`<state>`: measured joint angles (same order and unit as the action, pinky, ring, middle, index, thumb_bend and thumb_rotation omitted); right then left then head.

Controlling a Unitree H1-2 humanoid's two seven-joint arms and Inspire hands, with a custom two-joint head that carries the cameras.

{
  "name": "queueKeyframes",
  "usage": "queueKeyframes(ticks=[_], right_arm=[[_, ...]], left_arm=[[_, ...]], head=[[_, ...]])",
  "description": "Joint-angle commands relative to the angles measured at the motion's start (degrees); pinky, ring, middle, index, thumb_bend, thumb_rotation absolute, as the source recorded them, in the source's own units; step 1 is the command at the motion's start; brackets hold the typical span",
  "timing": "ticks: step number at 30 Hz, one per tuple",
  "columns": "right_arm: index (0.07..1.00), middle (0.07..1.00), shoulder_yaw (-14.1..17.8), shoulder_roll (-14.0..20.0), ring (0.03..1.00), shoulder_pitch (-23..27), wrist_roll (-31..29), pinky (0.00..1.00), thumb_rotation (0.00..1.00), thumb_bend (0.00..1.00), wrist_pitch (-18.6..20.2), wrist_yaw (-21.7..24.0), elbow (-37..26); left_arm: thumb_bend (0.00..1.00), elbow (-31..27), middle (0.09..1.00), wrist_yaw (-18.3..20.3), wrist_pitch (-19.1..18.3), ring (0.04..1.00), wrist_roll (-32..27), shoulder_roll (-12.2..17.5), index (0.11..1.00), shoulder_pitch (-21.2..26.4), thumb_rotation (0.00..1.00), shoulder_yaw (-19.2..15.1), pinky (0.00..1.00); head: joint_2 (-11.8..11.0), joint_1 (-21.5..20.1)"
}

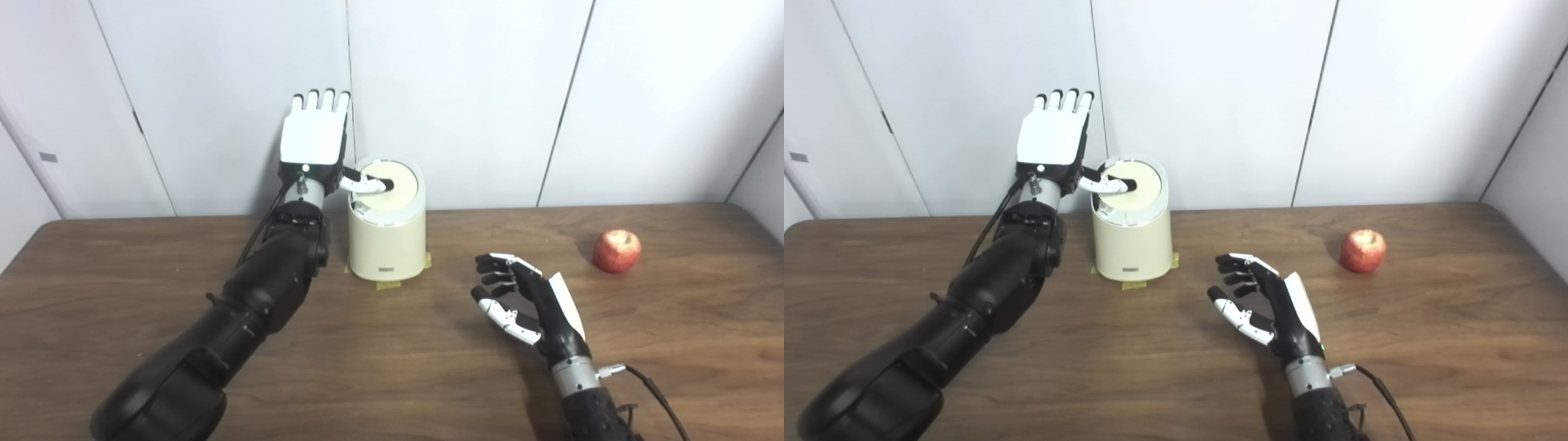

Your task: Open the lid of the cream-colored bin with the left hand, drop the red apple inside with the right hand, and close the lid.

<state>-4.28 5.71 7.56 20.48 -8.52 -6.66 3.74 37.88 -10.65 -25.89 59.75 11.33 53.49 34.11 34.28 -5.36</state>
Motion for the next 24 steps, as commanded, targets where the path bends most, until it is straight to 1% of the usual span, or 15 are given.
queueKeyframes(ticks=[1,2,3,4,5,7,9,10,11,12,13,15,16,20,24], right_arm=[[0.691,0.694,-0.09,-0.87,0.657,0.0,-0.23,0.56,0.45,0.22,-0.91,-0.8,-0.59],[0.691,0.693,-0.13,-0.84,0.657,0.01,-0.06,0.56,0.46,0.22,-0.91,-0.82,-0.63],[0.691,0.692,-0.15,-0.82,0.656,0.01,0.06,0.56,0.47,0.22,-0.92,-0.85,-0.65],[0.691,0.692,-0.19,-0.79,0.656,0.03,0.26,0.56,0.47,0.22,-0.92,-0.89,-0.66],[0.691,0.692,-0.21,-0.78,0.656,0.08,0.4,0.56,0.47,0.22,-0.93,-0.94,-0.62],[0.692,0.694,-0.14,-0.87,0.66,0.16,0.26,0.56,0.47,0.21,-0.63,-0.83,-0.58],[0.693,0.694,-0.07,-0.98,0.662,0.23,-0.04,0.57,0.47,0.22,-0.65,-0.77,-0.45],[0.691,0.692,-0.07,-0.99,0.659,0.24,-0.01,0.57,0.47,0.22,-0.59,-0.78,-0.42],[0.692,0.692,-0.08,-1.0,0.66,0.24,0.0,0.57,0.47,0.22,-0.43,-0.71,-0.46],[0.694,0.694,0.03,-1.11,0.663,0.23,-0.49,0.57,0.48,0.22,-0.44,-0.59,-0.44],[0.694,0.695,0.07,-1.14,0.665,0.22,-0.69,0.57,0.46,0.23,-0.58,-0.57,-0.39],[0.694,0.697,0.02,-1.1,0.664,0.19,-0.52,0.57,0.45,0.22,-0.49,-0.6,-0.45],[0.694,0.698,-0.05,-1.05,0.665,0.19,-0.26,0.57,0.46,0.22,-0.33,-0.62,-0.51],[0.694,0.698,-0.1,-1.08,0.664,0.16,-0.02,0.57,0.47,0.22,-0.16,-0.67,-0.66],[0.692,0.694,-0.2,-0.99,0.658,0.14,0.65,0.57,0.48,0.22,-0.4,-0.98,-0.62]], left_arm=[[0.93,2.21,1.0,0.33,-0.6,1.0,-0.03,0.8,1.0,-0.62,0.37,-0.62,1.0],[0.89,2.62,1.0,-0.11,-0.79,1.0,-0.25,0.35,1.0,-0.56,0.41,-1.46,1.0],[0.84,2.9,1.0,-0.34,-0.91,1.0,-0.33,0.04,1.0,-0.5,0.44,-2.06,1.0],[0.82,2.93,1.0,-0.42,-0.97,1.0,-1.12,-0.53,1.0,-0.33,0.44,-3.4,1.0],[0.78,3.01,1.0,-0.51,-0.97,1.0,-1.73,-0.93,1.0,-0.17,0.44,-4.33,1.0],[0.72,1.86,1.0,1.0,-1.0,1.0,-3.51,-1.86,1.0,-0.04,0.47,-7.19,1.0],[0.66,-0.19,1.0,3.51,-1.0,1.0,-5.76,-3.08,1.0,-0.23,0.59,-11.06,1.0],[0.64,-1.27,1.0,4.49,-1.01,1.0,-6.89,-3.86,1.0,-0.44,0.69,-13.18,1.0],[0.63,-2.35,1.0,5.13,-1.0,1.0,-7.77,-4.53,1.0,-0.73,0.75,-14.86,1.0],[0.62,-3.34,1.0,5.45,-0.99,1.0,-8.76,-5.08,1.0,-1.06,0.82,-16.17,1.0],[0.62,-4.07,1.0,5.66,-1.0,1.0,-9.52,-5.41,0.997,-1.32,0.88,-16.92,1.0],[0.63,-5.16,1.0,6.39,-1.01,1.0,-9.84,-5.79,0.999,-1.67,0.95,-17.69,1.0],[0.63,-5.5,1.0,6.4,-1.01,1.0,-9.98,-5.85,1.0,-1.76,0.96,-17.75,1.0],[0.66,-6.42,1.0,6.63,-0.99,1.0,-9.99,-5.79,0.991,-2.03,0.99,-17.53,1.0],[0.68,-6.85,1.0,7.21,-0.98,1.0,-9.95,-5.67,0.988,-2.22,1.0,-17.19,1.0]], head=[[0.03,-0.06],[0.08,-0.09],[0.08,-0.09],[0.08,-0.09],[0.07,-0.09],[-0.02,0.03],[-0.12,0.04],[-0.12,0.04],[-0.15,-0.08],[-0.15,-0.08],[-0.15,-0.08],[-0.15,-0.08],[-0.21,0.05],[-0.15,-0.01],[-0.16,-0.07]])
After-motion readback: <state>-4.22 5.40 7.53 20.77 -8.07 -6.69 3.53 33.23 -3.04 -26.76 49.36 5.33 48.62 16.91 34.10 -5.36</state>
